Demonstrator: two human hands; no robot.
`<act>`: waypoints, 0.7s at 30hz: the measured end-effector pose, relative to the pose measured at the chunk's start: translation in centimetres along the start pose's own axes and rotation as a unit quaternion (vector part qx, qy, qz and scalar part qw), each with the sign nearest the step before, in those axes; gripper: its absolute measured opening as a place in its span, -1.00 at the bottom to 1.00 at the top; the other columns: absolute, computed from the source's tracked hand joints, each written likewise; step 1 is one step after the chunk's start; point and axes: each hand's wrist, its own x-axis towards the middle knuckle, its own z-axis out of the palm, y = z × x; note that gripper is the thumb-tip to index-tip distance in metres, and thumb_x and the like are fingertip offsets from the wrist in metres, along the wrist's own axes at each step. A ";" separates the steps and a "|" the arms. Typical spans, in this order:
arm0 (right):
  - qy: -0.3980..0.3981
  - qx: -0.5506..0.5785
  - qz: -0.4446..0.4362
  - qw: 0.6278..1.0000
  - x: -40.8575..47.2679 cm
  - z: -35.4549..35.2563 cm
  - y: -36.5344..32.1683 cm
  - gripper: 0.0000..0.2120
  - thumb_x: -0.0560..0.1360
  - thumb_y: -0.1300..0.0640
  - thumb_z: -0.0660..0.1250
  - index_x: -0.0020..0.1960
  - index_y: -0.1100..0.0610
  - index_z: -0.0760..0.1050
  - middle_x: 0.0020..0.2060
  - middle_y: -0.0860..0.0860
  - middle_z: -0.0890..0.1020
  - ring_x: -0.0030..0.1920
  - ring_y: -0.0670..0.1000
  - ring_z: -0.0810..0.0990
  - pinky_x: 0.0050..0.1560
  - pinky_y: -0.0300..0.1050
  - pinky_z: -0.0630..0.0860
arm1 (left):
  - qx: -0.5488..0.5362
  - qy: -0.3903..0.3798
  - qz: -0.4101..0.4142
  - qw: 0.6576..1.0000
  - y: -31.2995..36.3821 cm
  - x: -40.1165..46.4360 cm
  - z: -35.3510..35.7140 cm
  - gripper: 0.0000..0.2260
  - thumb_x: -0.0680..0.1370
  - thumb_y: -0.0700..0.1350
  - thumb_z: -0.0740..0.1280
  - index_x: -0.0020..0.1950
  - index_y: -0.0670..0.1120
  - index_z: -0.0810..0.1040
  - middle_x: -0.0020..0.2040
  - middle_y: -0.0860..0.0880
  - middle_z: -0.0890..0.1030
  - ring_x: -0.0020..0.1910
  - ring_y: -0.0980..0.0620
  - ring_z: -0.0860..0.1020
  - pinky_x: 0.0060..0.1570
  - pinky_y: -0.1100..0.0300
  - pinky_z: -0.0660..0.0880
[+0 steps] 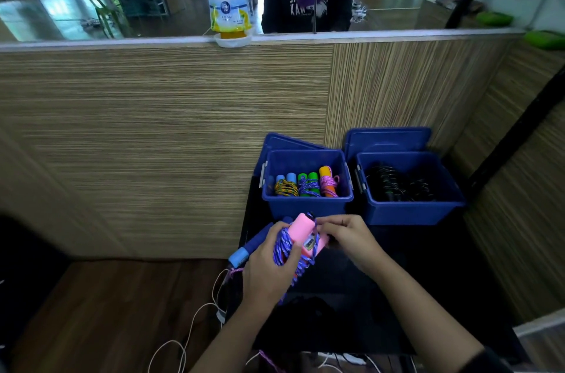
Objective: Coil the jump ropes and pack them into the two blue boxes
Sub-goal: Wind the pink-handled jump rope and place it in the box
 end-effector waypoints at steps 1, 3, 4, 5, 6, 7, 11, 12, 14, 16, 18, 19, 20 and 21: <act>-0.015 0.010 0.011 1.000 -0.2 0.1 0.0 -0.77 0.46 0.41 0.32 -0.22 0.14 0.63 -0.36 0.00 0.69 -0.31 -0.06 0.64 -0.29 -0.24 0.55 | -0.010 0.001 -0.008 1.000 0.0 0.0 0.0 -0.69 0.52 0.25 0.21 0.22 0.21 0.37 -0.05 0.20 0.60 -0.06 0.18 0.56 -0.12 0.17 0.48; -0.044 -0.021 0.017 0.999 -0.4 0.3 0.0 -0.81 0.44 0.42 0.34 -0.23 0.19 0.64 -0.29 0.05 0.67 -0.27 -0.01 0.64 -0.21 -0.16 0.58 | -0.022 0.008 -0.010 1.000 0.1 0.0 0.1 -0.75 0.53 0.22 0.25 0.16 0.21 0.38 -0.10 0.18 0.59 -0.10 0.16 0.56 -0.15 0.16 0.48; -0.060 -0.060 0.014 0.996 -0.4 0.3 -0.1 -0.85 0.41 0.42 0.35 -0.23 0.25 0.64 -0.24 0.07 0.64 -0.25 0.02 0.63 -0.17 -0.13 0.58 | -0.028 0.013 -0.002 1.000 0.1 -0.1 0.2 -0.74 0.50 0.23 0.26 0.14 0.20 0.38 -0.10 0.17 0.59 -0.11 0.15 0.56 -0.15 0.15 0.48; -0.078 -0.109 0.017 0.991 -0.4 0.2 -0.1 -0.91 0.39 0.41 0.35 -0.22 0.32 0.63 -0.20 0.08 0.59 -0.23 0.03 0.62 -0.14 -0.11 0.56 | -0.032 0.016 0.010 0.999 0.1 -0.2 0.3 -0.71 0.47 0.26 0.24 0.12 0.20 0.38 -0.11 0.16 0.59 -0.11 0.13 0.57 -0.15 0.14 0.50; -0.096 -0.156 0.024 0.983 -0.4 0.0 -0.3 -0.94 0.38 0.39 0.35 -0.20 0.37 0.61 -0.19 0.08 0.54 -0.22 0.03 0.60 -0.14 -0.11 0.53 | -0.034 0.015 0.021 0.999 0.1 -0.3 0.4 -0.68 0.44 0.29 0.21 0.12 0.21 0.37 -0.10 0.15 0.59 -0.11 0.12 0.57 -0.15 0.13 0.51; -0.110 -0.187 0.032 0.976 -0.3 -0.1 -0.4 -0.93 0.39 0.37 0.35 -0.18 0.38 0.59 -0.21 0.07 0.52 -0.23 0.00 0.57 -0.14 -0.11 0.49 | -0.036 0.013 0.028 0.999 0.1 -0.4 0.6 -0.67 0.42 0.30 0.19 0.12 0.21 0.36 -0.10 0.15 0.59 -0.11 0.12 0.57 -0.15 0.12 0.51; -0.070 -0.073 -0.004 0.995 -0.8 0.8 -0.2 -0.76 0.49 0.29 0.31 0.01 0.00 0.62 -0.09 0.02 0.59 -0.06 -0.02 0.57 -0.11 -0.21 0.52 | -0.092 0.041 -0.012 0.995 1.4 0.5 0.9 -0.78 0.51 0.23 0.26 0.10 0.24 0.37 -0.09 0.25 0.57 -0.10 0.24 0.53 -0.17 0.23 0.43; -0.040 -0.019 -0.023 0.999 -0.8 1.2 0.3 -0.65 0.51 0.23 0.32 0.18 -0.16 0.53 0.06 0.00 0.59 0.06 -0.02 0.58 0.00 -0.17 0.54 | -0.114 0.046 -0.028 0.992 1.9 0.9 1.0 -0.82 0.54 0.19 0.27 0.10 0.24 0.37 -0.08 0.25 0.57 -0.10 0.25 0.53 -0.18 0.24 0.40; 0.008 0.038 -0.055 0.998 -0.7 2.0 1.3 -0.46 0.52 0.13 0.33 0.38 -0.28 0.28 0.25 -0.08 0.52 0.23 -0.07 0.53 0.23 -0.07 0.47 | -0.133 0.042 -0.038 0.989 2.8 1.5 1.3 -0.81 0.58 0.17 0.22 0.18 0.24 0.38 -0.03 0.19 0.60 -0.05 0.20 0.55 -0.12 0.23 0.40; 0.042 0.048 -0.075 0.995 -1.0 2.7 1.6 -0.37 0.50 0.08 0.38 0.46 -0.18 0.17 0.26 -0.09 0.52 0.20 -0.12 0.55 0.24 -0.08 0.47 | -0.161 0.032 -0.062 0.984 3.0 1.7 1.9 -0.80 0.60 0.16 0.18 0.22 0.25 0.39 0.04 0.13 0.60 0.02 0.14 0.55 -0.03 0.21 0.40; 0.058 0.062 -0.076 0.994 -1.5 3.3 1.2 -0.41 0.43 0.11 0.45 0.37 -0.01 0.27 0.13 -0.03 0.58 0.04 -0.14 0.63 0.05 -0.22 0.55 | -0.209 0.027 -0.105 0.972 2.7 1.7 2.1 -0.80 0.59 0.20 0.18 0.21 0.28 0.39 0.06 0.09 0.61 0.04 0.11 0.56 0.06 0.14 0.46; 0.052 0.054 -0.078 0.994 -1.6 3.5 1.2 -0.45 0.40 0.13 0.48 0.30 0.01 0.33 0.07 -0.03 0.60 -0.01 -0.14 0.64 -0.03 -0.28 0.55 | -0.224 0.023 -0.121 0.967 2.5 1.7 2.3 -0.74 0.56 0.26 0.19 0.23 0.29 0.39 0.07 0.06 0.62 0.06 0.08 0.57 0.11 0.08 0.48; 0.035 0.040 -0.083 0.995 -1.8 3.6 1.4 -0.47 0.39 0.15 0.50 0.28 0.00 0.37 0.04 -0.04 0.62 -0.01 -0.14 0.63 -0.07 -0.32 0.53 | -0.234 0.017 -0.133 0.963 2.4 1.7 2.4 -0.66 0.51 0.32 0.19 0.25 0.29 0.38 0.08 0.05 0.62 0.06 0.06 0.58 0.13 0.03 0.49; 0.012 0.023 -0.083 0.996 -1.8 3.6 1.8 -0.46 0.38 0.16 0.50 0.29 -0.01 0.38 0.05 -0.05 0.63 0.03 -0.13 0.63 -0.06 -0.34 0.52 | -0.247 0.013 -0.146 0.958 2.2 1.8 2.5 -0.60 0.45 0.37 0.17 0.25 0.30 0.38 0.08 0.04 0.62 0.06 0.05 0.59 0.14 0.00 0.50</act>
